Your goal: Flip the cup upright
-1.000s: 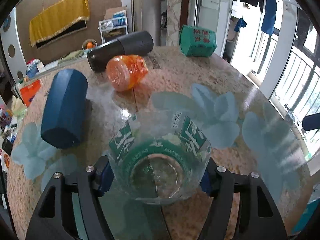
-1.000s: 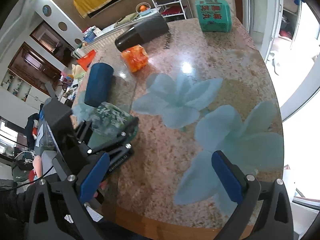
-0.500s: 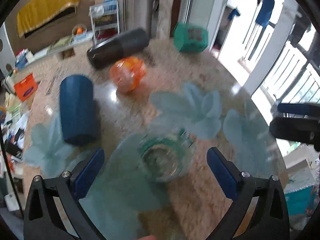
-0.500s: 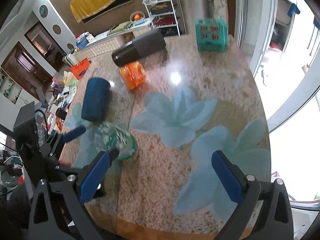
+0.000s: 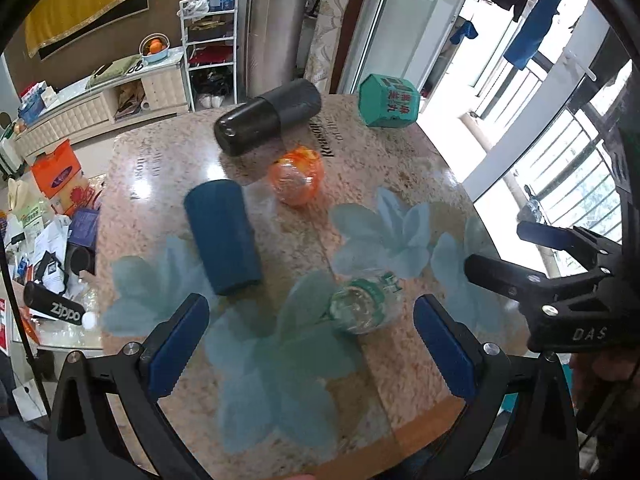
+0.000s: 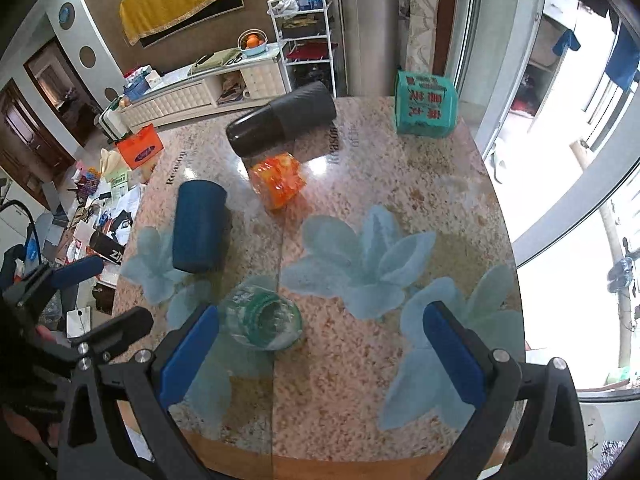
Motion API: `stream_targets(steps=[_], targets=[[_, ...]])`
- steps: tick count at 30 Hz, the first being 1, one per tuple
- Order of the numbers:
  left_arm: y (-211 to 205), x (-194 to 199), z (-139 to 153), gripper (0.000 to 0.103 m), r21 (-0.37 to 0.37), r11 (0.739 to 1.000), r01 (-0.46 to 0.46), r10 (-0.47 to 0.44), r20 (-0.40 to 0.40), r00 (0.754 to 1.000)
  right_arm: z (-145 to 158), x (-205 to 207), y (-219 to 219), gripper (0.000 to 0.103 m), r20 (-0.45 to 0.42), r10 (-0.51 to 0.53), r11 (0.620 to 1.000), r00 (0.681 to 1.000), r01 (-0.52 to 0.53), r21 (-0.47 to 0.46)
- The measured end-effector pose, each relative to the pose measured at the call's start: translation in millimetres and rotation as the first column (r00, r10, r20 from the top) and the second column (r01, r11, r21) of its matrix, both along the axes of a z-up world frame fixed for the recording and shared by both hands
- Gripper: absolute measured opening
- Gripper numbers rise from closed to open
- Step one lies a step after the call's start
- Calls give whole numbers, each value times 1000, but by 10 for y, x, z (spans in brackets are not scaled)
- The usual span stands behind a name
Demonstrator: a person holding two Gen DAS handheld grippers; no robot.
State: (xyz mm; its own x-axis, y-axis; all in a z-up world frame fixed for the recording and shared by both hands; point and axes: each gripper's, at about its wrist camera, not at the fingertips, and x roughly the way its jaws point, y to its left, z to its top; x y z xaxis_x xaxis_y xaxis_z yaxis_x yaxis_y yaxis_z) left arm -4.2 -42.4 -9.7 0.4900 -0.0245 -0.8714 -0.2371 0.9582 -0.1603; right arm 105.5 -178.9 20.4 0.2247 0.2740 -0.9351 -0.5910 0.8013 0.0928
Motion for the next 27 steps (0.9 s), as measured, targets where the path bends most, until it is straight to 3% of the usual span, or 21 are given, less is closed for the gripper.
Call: stream_targets(steps=[6,17,27], targets=[[146,-110,130,103,2,999,37,-37,0,999,88,-174,150,102,22,-21,1000,1000,21,-6],[16,-179,196,103,-18,988,154,-154,7,988,113,-385,102,102,41,-94,995,995,95,-29],[-28,-16,172,103,-6,986,166,-166,4,986,177,-402,-57,102,52,-160,987,986,161,-7]])
